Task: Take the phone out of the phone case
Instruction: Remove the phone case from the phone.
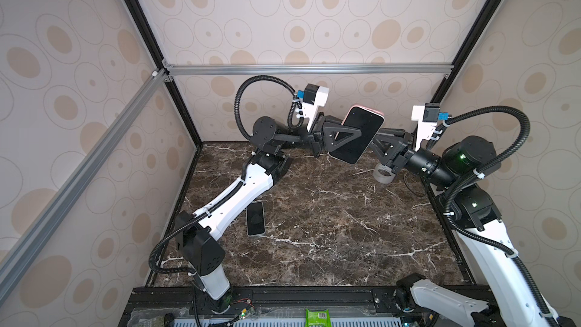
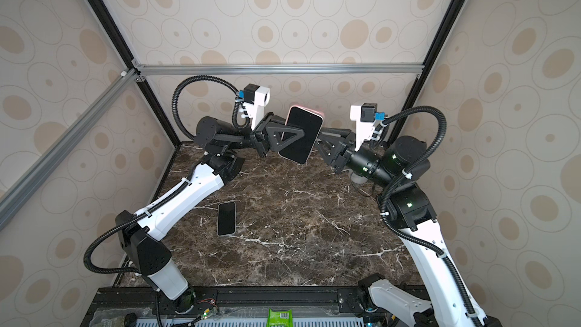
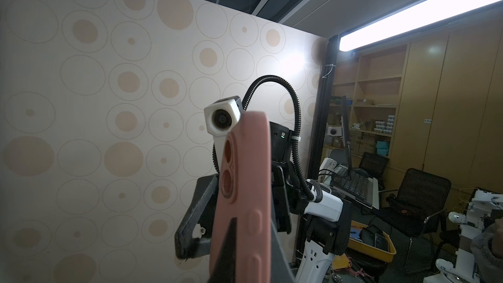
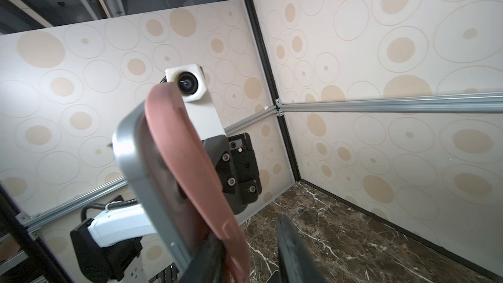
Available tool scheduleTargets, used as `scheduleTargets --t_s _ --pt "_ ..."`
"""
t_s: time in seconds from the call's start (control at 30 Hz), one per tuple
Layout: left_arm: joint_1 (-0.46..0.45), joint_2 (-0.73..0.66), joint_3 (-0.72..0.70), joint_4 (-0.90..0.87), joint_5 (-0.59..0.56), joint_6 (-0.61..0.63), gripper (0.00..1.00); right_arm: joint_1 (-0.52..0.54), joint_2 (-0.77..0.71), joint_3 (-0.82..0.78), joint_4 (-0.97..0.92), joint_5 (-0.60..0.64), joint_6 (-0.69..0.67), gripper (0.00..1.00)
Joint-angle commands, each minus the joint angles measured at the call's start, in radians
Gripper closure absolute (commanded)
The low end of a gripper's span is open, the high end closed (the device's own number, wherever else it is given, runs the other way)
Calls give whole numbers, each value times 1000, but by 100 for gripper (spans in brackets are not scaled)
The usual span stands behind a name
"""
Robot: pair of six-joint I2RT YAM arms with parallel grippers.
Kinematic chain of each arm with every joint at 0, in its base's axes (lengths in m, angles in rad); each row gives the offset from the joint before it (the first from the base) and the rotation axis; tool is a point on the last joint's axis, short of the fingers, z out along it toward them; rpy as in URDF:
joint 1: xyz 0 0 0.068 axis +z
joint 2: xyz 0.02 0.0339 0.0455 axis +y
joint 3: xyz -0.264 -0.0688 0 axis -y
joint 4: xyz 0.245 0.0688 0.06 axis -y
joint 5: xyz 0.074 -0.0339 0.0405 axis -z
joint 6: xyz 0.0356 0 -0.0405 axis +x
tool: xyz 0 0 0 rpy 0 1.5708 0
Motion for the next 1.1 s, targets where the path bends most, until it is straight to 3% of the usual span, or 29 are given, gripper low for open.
scheduleTargets --t_s 0.0,0.23,0.4,0.47,0.67,0.87,1.0,1.07 --pt "-72 29 13 -10 89 -22 100 32 34 -27 129 -211 56 65" --pt "-44 53 -22 24 45 -67 100 33 54 -72 274 -255 176 72" --pt "19 96 -68 299 20 -312 100 29 13 -120 260 -209 150 69" --pt "24 114 -67 340 23 -354 100 28 10 -119 265 -210 154 66" --pt "25 126 -82 248 30 -297 100 28 30 -84 239 -199 158 71" --pt "38 105 -132 -88 -44 -47 100 28 27 -160 250 -191 182 86" --pt "67 129 -218 -18 -73 -112 100 28 -5 -252 218 -134 182 100" --pt "77 149 -260 61 -73 -173 100 28 -15 -301 241 -118 206 100"
